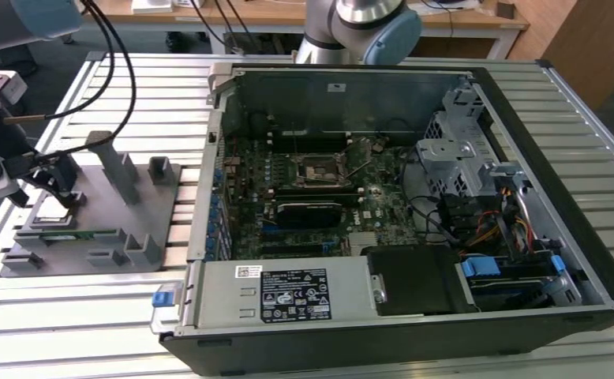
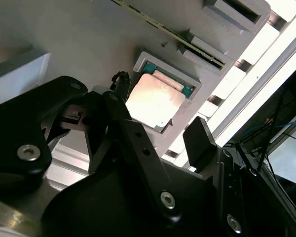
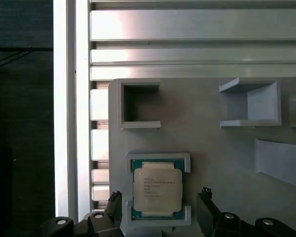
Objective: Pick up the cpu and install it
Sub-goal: 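Pick up the cpu and move it towards the insertion slot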
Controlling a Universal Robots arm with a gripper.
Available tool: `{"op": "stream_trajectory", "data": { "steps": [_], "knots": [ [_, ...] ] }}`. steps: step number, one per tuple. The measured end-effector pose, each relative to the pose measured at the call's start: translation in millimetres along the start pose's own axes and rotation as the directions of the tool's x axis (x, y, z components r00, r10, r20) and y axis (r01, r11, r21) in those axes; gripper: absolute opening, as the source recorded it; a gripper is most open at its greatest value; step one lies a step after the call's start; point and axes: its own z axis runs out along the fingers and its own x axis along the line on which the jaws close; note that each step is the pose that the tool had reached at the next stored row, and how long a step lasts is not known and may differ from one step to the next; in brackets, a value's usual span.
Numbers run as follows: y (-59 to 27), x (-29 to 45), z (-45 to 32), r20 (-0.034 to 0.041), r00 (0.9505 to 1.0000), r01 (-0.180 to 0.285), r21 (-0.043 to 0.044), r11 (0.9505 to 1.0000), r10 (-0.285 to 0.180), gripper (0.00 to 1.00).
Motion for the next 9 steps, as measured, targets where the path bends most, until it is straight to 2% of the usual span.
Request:
{"op": "stream_trajectory", "data": {
  "steps": [9],
  "knots": [
    [4.0,0.1,10.6,-0.0001,0.9996,-0.027,0.0004,0.9996,0.027,0.7]
  ]
}}
